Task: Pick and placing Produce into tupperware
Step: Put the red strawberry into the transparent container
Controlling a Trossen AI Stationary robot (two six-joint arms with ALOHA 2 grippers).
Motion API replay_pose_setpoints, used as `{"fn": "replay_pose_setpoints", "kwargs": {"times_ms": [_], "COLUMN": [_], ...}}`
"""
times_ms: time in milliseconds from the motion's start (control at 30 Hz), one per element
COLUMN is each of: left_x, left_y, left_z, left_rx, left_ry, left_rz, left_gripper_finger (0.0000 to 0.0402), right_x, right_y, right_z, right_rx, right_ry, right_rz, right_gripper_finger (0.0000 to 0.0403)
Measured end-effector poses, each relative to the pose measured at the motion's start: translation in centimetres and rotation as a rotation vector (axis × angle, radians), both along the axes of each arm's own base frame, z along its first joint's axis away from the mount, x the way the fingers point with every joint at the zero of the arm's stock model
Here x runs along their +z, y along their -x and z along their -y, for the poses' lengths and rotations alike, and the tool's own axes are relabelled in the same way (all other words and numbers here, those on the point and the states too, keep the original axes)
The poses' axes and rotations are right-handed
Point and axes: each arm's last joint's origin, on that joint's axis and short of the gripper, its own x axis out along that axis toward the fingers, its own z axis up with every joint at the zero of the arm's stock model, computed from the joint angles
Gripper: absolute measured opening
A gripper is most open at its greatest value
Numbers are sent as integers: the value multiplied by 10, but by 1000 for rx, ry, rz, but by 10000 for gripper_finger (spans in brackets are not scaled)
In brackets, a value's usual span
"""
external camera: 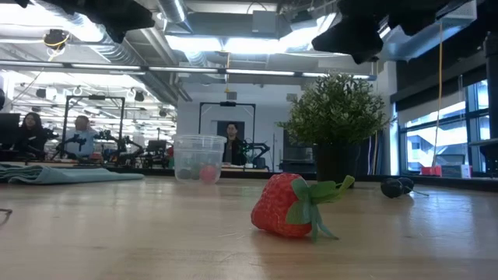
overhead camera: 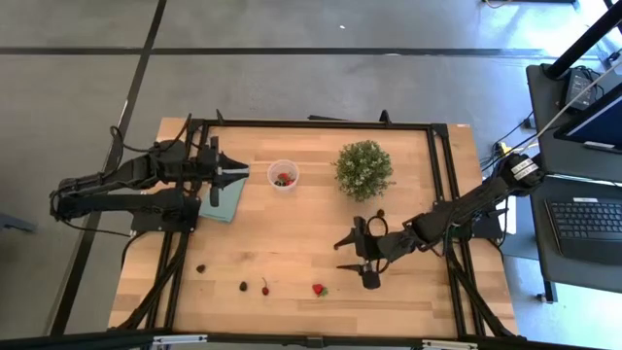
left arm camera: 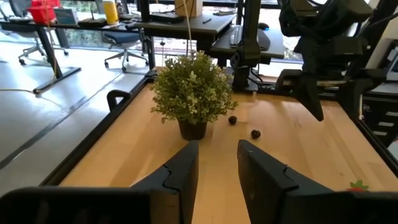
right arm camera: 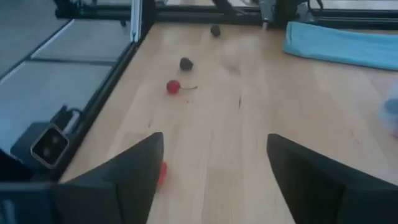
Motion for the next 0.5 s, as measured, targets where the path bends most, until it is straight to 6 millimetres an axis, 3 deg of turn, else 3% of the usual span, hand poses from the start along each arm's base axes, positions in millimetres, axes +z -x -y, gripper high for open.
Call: {"fn": "replay_pose_setpoints", "kwargs": {"times_ms": [133, 333, 500], "left_x": [0, -3, -5], "left_y": [0, 0, 0], "left_z": [1, 1, 1], "left_rx": [-1, 0, 1], "left_ry": [0, 6, 17], "left_rz": [-5, -29, -50], "left_gripper_finger": [113, 118, 111], "right_x": [-1, -15, -32], "right_y": [-2, -5, -22], "right_z": [-5, -13, -22], "right_rx": [-13, 8, 21], "right_ry": [-52, -25, 12], "right_rz": [2, -30, -54], "right_gripper_finger": [311, 315, 315]}}
